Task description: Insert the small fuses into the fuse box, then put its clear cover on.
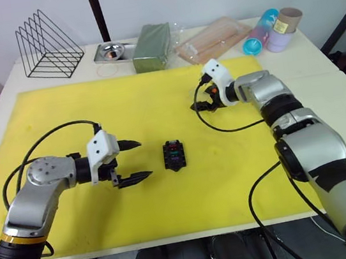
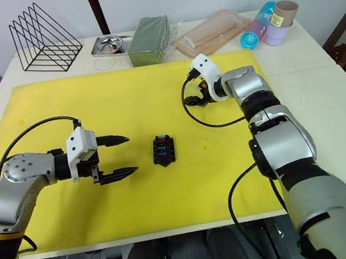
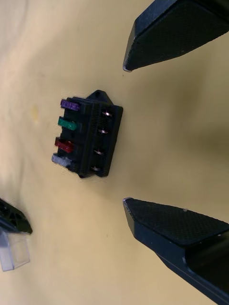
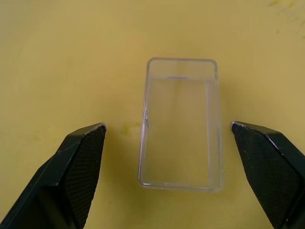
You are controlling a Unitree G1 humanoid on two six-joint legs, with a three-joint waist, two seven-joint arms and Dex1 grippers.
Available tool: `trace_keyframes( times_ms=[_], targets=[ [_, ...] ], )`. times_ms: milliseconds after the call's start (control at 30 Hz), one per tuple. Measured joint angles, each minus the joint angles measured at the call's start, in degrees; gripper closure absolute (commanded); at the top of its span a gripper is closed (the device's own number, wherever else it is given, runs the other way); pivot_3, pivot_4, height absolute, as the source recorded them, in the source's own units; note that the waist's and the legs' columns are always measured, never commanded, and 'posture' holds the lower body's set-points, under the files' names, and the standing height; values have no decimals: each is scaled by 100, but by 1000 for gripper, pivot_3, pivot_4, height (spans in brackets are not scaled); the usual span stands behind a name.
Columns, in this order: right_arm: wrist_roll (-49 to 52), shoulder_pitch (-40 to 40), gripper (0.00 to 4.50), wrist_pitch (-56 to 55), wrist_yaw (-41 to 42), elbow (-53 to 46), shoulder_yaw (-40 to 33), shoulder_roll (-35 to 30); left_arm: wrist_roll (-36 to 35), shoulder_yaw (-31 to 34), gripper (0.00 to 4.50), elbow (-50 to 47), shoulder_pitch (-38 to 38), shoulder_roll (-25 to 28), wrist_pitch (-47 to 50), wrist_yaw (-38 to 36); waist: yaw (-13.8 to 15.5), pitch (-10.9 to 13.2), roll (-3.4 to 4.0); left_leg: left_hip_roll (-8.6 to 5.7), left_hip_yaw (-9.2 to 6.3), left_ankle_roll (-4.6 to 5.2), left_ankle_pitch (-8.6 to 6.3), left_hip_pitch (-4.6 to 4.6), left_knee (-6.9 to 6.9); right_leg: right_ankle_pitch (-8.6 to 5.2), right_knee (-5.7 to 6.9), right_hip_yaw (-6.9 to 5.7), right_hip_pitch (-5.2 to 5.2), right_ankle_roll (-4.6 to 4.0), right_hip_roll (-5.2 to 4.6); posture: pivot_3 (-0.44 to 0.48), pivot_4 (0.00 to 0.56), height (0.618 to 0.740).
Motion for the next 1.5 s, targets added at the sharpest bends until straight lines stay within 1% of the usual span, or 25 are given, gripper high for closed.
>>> trace_keyframes(
  times_ms=[33,67,100,267,300,467,633,700,800,833,933,1033,1167,1233,1333,1500],
  targets=[
    [-15,-4,26,-44,-1,26,-27,2,-1,-1,0,-35,37,-2,6,7,-1,0,0,0,-1,0,0,0,0,0,0,0,0,0,0,0,150,740],
    [-46,-25,436,-93,-1,103,-69,15,-2,1,0,-60,77,0,16,20,-3,0,0,0,-1,0,0,0,0,0,0,0,0,0,0,0,150,740],
    [-61,-41,664,-125,-1,157,-96,24,-3,2,0,-100,122,0,34,40,-7,0,0,0,-1,0,0,0,-1,0,0,0,0,0,0,0,150,740],
    [-161,-111,2452,-205,2,249,-146,61,0,1,0,-246,305,1,124,164,-60,0,0,0,-4,0,0,0,-1,0,0,-1,0,0,0,0,150,740],
    [-173,-112,2716,-237,2,263,-161,70,0,1,0,-284,322,1,168,217,-68,0,0,0,-5,0,0,0,-1,0,0,-1,1,0,-1,0,150,740],
    [-196,-113,2695,-235,83,274,-250,95,2,-10,0,-610,521,-39,571,596,-108,0,1,1,-5,0,0,0,-3,0,0,0,1,0,-4,0,150,740],
    [-227,-106,2695,-87,153,36,-295,62,15,-142,0,-1106,762,-271,1069,1098,-108,0,1,1,-8,0,0,0,-4,0,0,0,1,0,-4,0,150,740],
    [-209,-78,2695,124,181,-387,-337,50,143,-309,0,-1387,905,-506,1233,1529,-105,2,5,-1,-6,-1,0,0,-4,0,1,2,1,1,-10,0,150,740],
    [-84,192,2695,698,212,-1651,-412,-12,343,-768,0,-1832,1196,-1023,1596,2264,-94,1,4,-1,-8,-1,-1,-1,-5,0,0,1,2,1,-15,0,150,740],
    [-40,280,2695,887,211,-1964,-416,-14,391,-858,0,-1911,1217,-1101,1672,2434,-93,-1,2,0,-12,-1,-1,-1,-4,0,2,-1,2,1,-15,0,150,740],
    [67,612,2695,1481,156,-2868,-415,-18,516,-969,0,-2131,1378,-1399,1868,2920,-76,-3,6,-1,-14,-1,-1,4,-1,0,11,-2,5,1,-15,0,150,740],
    [139,812,2695,1980,40,-3505,-417,-25,752,-1173,0,-2172,1441,-1768,1934,3439,-39,-3,7,-4,-12,-1,-1,4,1,0,11,-1,5,1,-15,0,150,740],
    [294,841,2695,2436,-95,-4182,-438,-29,928,-1391,0,-2230,1425,-2112,2089,3888,23,-3,7,-4,-12,-1,-1,5,4,0,10,-2,7,1,-13,0,150,740],
    [355,878,2695,2633,-151,-4461,-456,-32,1074,-1561,0,-2181,1418,-2449,2101,4200,54,-4,9,-8,-12,-1,-1,5,8,1,9,-3,12,1,-17,0,150,740],
    [468,916,2695,2873,-220,-4778,-459,-32,1334,-1829,0,-1942,1359,-3097,2099,4750,91,-5,8,-15,-12,-1,0,5,17,6,6,-3,18,12,-25,0,150,740],
    [545,923,2695,3061,-323,-5015,-458,-59,1712,-2109,0,-1467,1112,-3691,1980,5305,144,-7,9,-21,-12,-1,0,6,29,10,5,-4,25,18,-26,0,150,740]
  ],
)
